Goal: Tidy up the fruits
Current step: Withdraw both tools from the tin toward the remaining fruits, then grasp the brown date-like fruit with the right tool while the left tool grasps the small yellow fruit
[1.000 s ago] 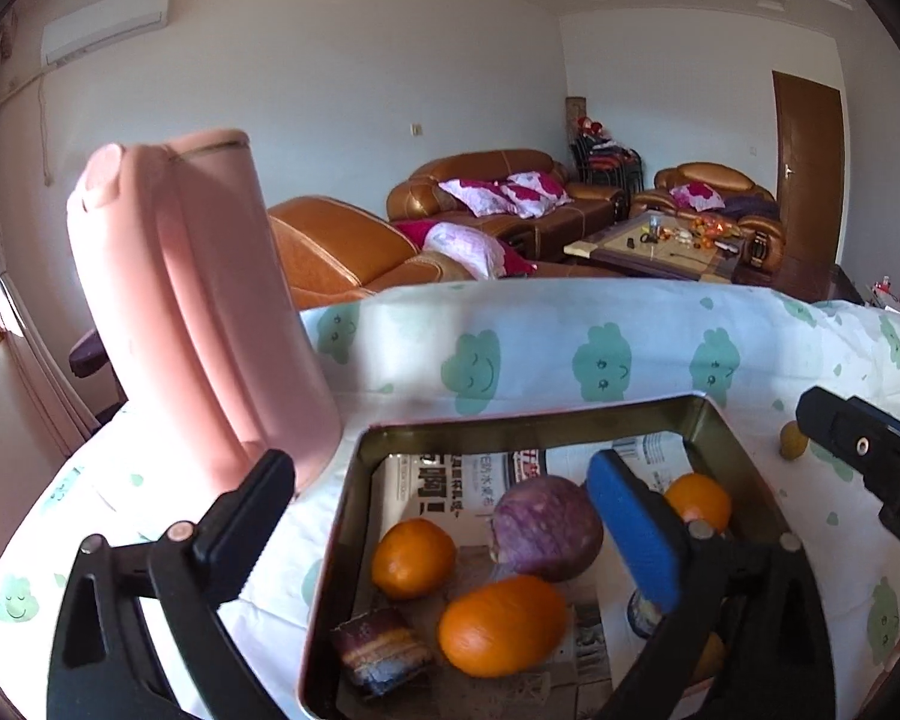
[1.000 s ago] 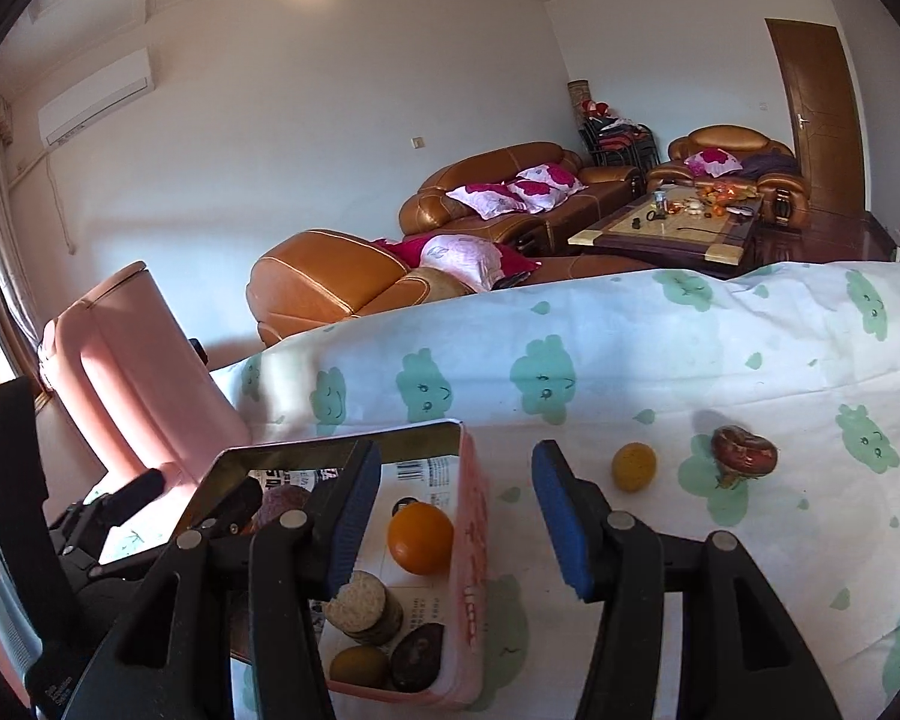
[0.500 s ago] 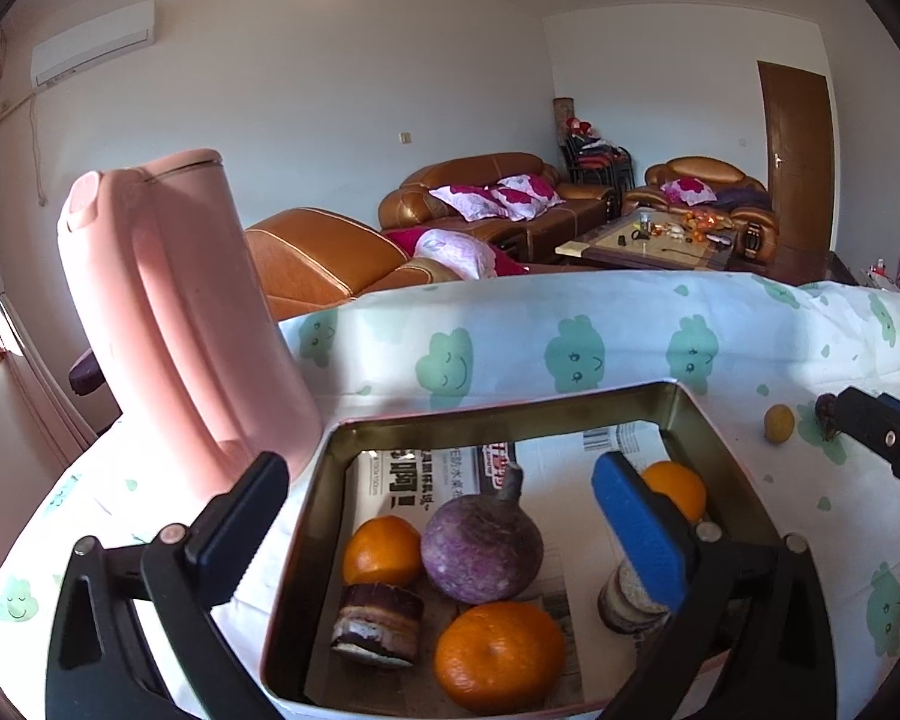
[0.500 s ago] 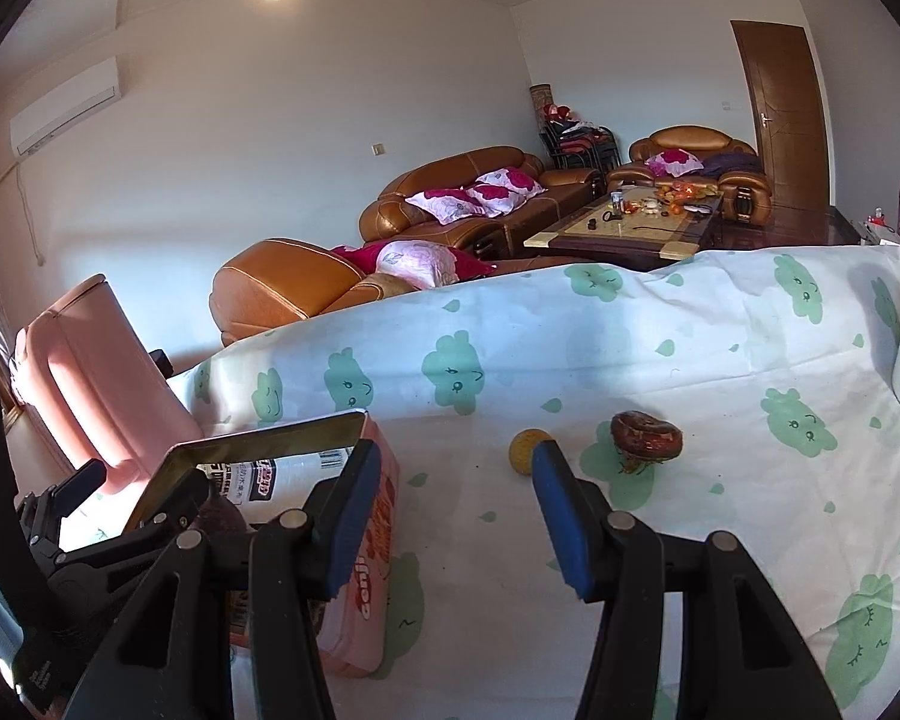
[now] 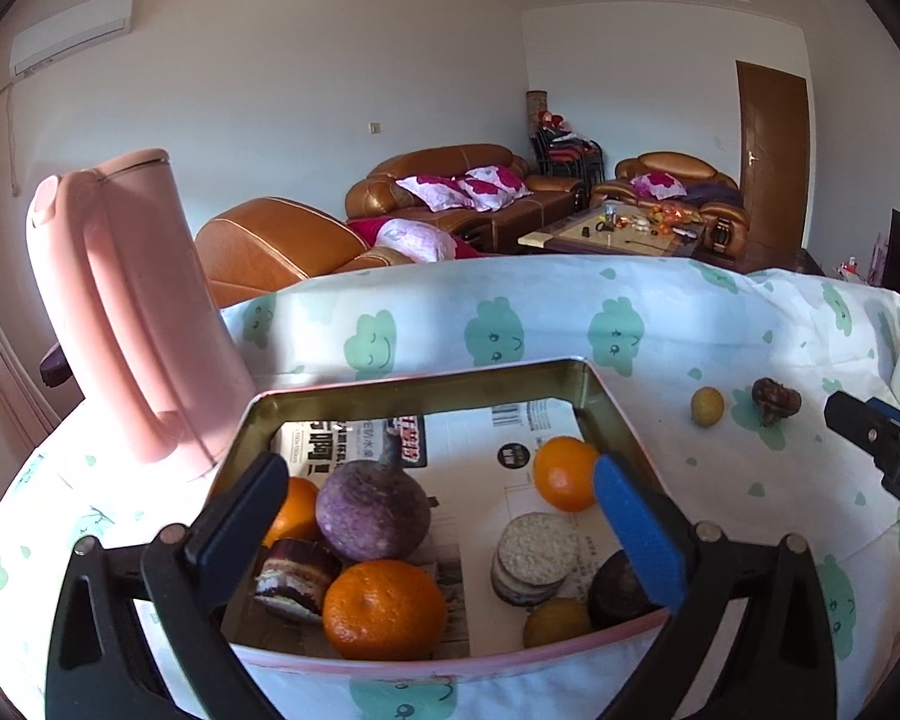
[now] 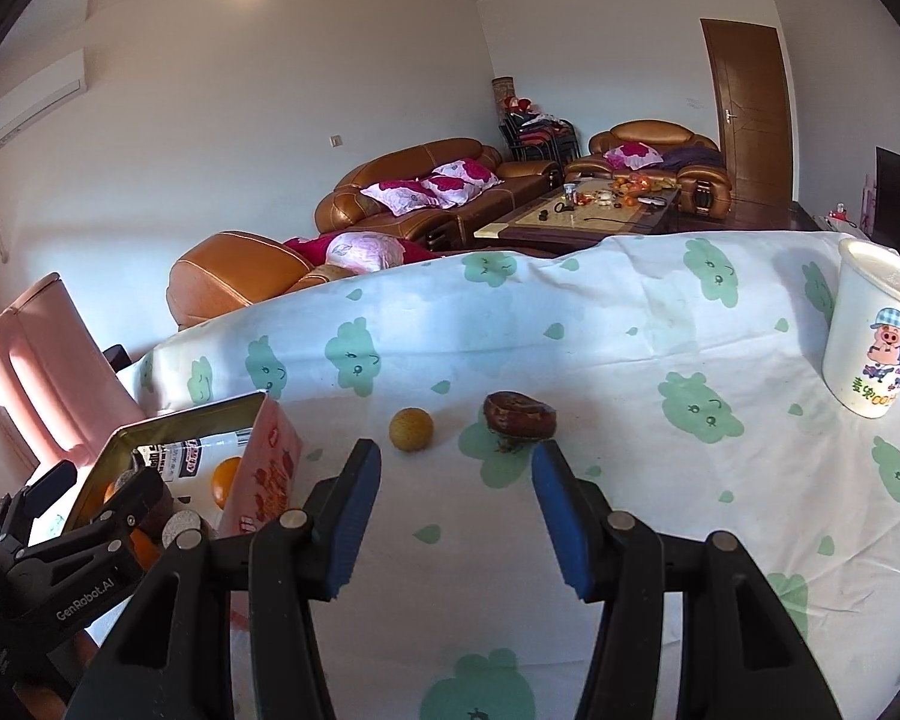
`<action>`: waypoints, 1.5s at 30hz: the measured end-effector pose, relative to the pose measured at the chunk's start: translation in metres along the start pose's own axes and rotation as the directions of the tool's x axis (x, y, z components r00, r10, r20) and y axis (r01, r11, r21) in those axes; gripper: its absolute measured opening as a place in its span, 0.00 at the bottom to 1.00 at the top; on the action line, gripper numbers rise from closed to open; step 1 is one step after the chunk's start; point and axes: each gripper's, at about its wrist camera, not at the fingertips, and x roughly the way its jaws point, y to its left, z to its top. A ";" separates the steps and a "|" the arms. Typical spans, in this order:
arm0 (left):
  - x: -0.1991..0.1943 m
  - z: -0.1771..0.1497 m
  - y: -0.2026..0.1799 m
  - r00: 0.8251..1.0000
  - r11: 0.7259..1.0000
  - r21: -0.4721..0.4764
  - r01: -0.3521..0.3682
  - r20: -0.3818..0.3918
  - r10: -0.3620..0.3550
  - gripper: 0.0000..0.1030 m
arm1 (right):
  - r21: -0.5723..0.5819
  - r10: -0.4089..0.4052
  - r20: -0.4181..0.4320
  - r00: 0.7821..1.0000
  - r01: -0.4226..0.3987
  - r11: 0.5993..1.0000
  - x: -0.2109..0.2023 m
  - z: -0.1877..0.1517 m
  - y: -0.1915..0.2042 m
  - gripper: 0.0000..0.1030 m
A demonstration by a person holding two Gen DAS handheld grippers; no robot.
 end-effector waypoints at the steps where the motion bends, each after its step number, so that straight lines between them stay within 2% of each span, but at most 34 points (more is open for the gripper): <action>1: -0.001 0.000 -0.003 1.000 1.000 0.003 0.001 0.001 -0.001 1.00 | 0.000 -0.007 -0.002 1.000 0.007 1.000 -0.001 0.000 -0.004 0.53; 6: -0.004 0.001 -0.014 1.000 1.000 -0.002 0.022 -0.008 -0.022 1.00 | -0.003 -0.034 -0.009 0.999 0.034 0.999 -0.003 0.001 -0.022 0.53; 13: -0.005 0.004 -0.036 0.993 0.993 -0.001 0.115 -0.033 -0.115 1.00 | -0.022 -0.077 -0.050 0.996 0.076 0.997 0.001 0.003 -0.047 0.53; 18: 0.001 0.009 -0.055 0.987 0.988 0.025 0.150 -0.058 -0.149 0.98 | -0.007 -0.039 -0.109 0.993 0.038 0.999 0.017 0.009 -0.060 0.53; 21: 0.003 0.015 -0.065 0.985 0.984 0.060 0.167 -0.062 -0.163 0.89 | 0.004 0.018 -0.139 0.990 -0.018 1.000 0.029 0.015 -0.059 0.53; 23: 0.004 0.021 -0.071 0.986 0.982 0.094 0.165 -0.056 -0.160 0.86 | 0.021 0.051 -0.158 0.986 -0.048 0.999 0.040 0.021 -0.058 0.53; 27: 0.006 0.031 -0.073 0.986 0.979 0.117 0.166 -0.052 -0.161 0.86 | 0.014 0.103 -0.211 0.972 -0.102 0.995 0.068 0.031 -0.047 0.53; 32: 0.013 0.037 -0.069 0.985 0.979 0.117 0.166 -0.056 -0.160 0.86 | 0.022 0.095 -0.279 0.956 -0.093 0.995 0.103 0.034 -0.040 0.53; 37: 0.023 0.035 -0.080 0.986 0.977 0.143 0.159 -0.077 -0.149 0.75 | -0.026 0.065 -0.280 0.958 -0.075 0.997 0.112 0.035 -0.033 0.53; 40: 0.029 0.036 -0.088 0.983 0.975 0.145 0.170 -0.096 -0.157 0.73 | -0.085 0.031 -0.280 0.960 -0.057 0.995 0.109 0.031 -0.026 0.49; 42: 0.032 0.037 -0.094 0.980 0.974 0.139 0.182 -0.104 -0.168 0.72 | -0.085 0.038 -0.281 0.959 -0.065 0.994 0.107 0.030 -0.027 0.40; 45: 0.035 0.039 -0.106 0.975 0.972 0.126 0.200 -0.122 -0.185 0.68 | -0.081 0.008 -0.269 0.963 -0.031 0.996 0.098 0.028 -0.036 0.40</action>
